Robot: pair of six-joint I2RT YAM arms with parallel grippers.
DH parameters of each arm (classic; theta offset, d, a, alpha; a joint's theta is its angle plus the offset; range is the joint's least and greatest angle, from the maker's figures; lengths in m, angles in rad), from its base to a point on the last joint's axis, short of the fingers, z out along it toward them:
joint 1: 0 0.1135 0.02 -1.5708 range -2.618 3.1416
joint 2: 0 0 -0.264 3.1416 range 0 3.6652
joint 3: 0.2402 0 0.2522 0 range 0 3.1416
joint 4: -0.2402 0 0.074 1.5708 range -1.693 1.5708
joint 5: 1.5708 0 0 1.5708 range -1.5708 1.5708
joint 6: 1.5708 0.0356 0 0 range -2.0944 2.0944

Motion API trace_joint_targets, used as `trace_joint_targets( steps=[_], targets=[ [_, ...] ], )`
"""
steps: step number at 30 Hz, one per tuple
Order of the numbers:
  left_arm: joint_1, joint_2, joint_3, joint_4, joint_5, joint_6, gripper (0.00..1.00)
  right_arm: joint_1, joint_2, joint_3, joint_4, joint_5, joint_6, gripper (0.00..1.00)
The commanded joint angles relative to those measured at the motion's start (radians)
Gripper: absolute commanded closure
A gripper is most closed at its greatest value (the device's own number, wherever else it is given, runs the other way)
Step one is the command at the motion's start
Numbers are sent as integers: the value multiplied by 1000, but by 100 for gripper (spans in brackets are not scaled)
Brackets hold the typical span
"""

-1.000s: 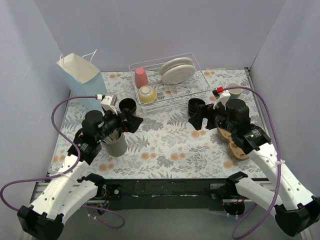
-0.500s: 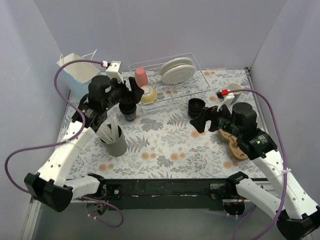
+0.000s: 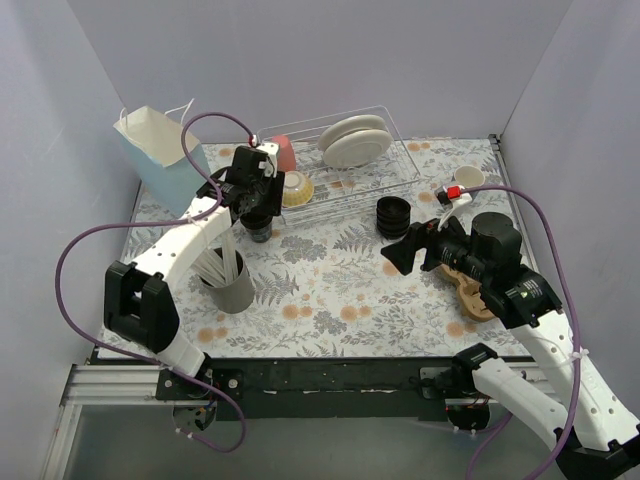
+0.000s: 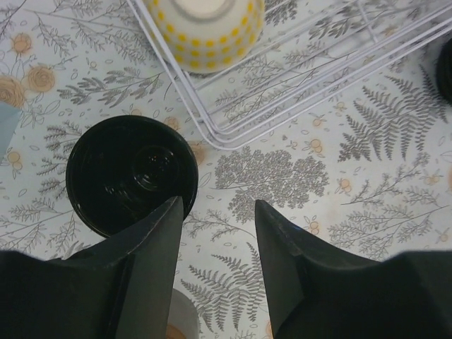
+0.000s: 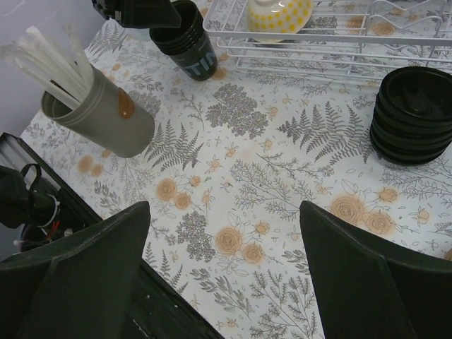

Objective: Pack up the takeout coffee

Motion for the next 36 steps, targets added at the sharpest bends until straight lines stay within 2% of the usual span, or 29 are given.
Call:
trace_joint_targets(
  steps=[1,9,20,27,36],
  targets=[
    [5,-15,-14,-1,-62,37,56,-3,-9,0,12,-9,-17,6],
    [5,12,-28,11,-61,49,62,-3,2,-1,17,-13,-14,6],
    [5,15,-98,63,-70,54,65,-2,11,7,2,-4,-20,7],
    [5,19,-114,75,-71,55,73,-2,13,7,-4,-3,-24,7],
    [5,39,-121,83,-90,61,75,-3,14,-7,3,-4,-15,7]
  ],
)
